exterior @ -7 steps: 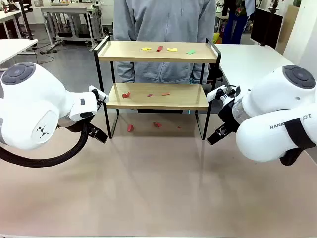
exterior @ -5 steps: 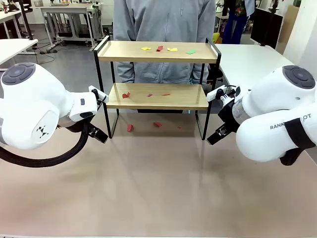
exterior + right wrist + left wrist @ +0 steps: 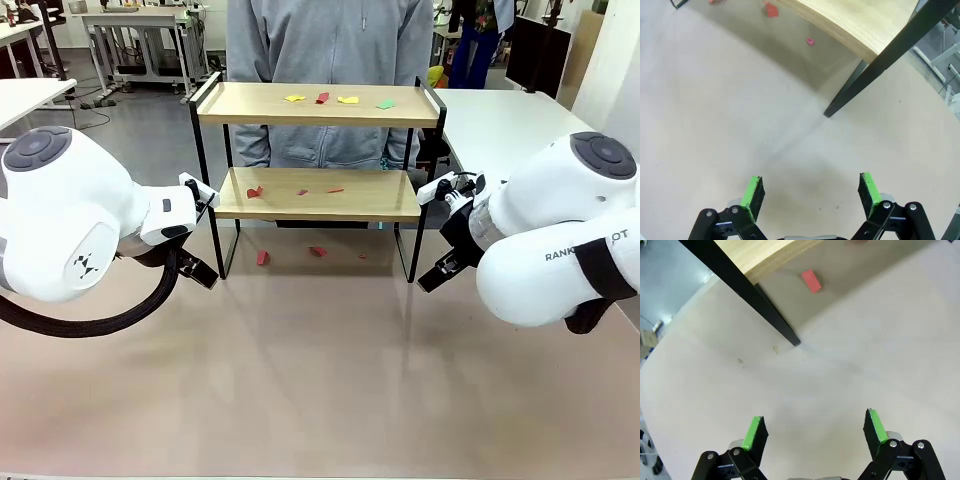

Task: Clean the shelf.
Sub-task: Pick up the Duster handed by the human.

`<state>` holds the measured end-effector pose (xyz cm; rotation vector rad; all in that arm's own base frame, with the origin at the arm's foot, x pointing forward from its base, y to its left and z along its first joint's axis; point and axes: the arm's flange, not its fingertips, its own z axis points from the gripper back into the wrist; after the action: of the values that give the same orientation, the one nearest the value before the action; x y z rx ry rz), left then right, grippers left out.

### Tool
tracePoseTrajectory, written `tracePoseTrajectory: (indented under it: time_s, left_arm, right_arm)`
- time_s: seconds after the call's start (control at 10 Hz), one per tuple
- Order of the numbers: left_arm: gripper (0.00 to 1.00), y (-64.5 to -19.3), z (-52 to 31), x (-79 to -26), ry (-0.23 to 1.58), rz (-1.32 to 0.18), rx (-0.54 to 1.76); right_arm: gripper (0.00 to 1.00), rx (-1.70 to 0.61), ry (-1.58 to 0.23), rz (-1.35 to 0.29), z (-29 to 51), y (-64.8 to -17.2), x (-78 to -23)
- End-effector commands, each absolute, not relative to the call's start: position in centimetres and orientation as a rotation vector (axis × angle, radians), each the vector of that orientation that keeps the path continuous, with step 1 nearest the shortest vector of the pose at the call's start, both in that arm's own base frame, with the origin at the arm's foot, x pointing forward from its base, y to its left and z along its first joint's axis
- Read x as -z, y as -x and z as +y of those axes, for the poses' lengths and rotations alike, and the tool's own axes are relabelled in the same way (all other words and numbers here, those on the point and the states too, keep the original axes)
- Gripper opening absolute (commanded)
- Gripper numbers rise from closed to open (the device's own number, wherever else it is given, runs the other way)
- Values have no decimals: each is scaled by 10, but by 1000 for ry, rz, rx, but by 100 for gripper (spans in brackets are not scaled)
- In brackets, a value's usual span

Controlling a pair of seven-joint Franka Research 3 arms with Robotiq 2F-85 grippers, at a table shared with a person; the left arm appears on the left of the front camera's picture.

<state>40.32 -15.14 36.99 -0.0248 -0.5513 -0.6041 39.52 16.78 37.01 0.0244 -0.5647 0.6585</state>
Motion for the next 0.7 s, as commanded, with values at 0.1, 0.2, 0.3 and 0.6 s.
tracePoseTrajectory:
  time_s: [0.1, 0.2, 0.3, 0.6]
  left_arm:
    - [100, -403, -151, -370, 25, -552, 605]
    - [100, -403, -151, -370, 25, -552, 605]
    - [100, -403, -151, -370, 25, -551, 604]
    - [100, -417, -107, -438, 185, -510, 665]
  right_arm:
    - [100, -658, -25, -565, 168, -395, -370]
    - [100, -658, -24, -565, 168, -395, -370]
    - [100, -688, -21, -592, 168, -403, -388]
    - [100, -649, -96, -647, 134, -428, -456]
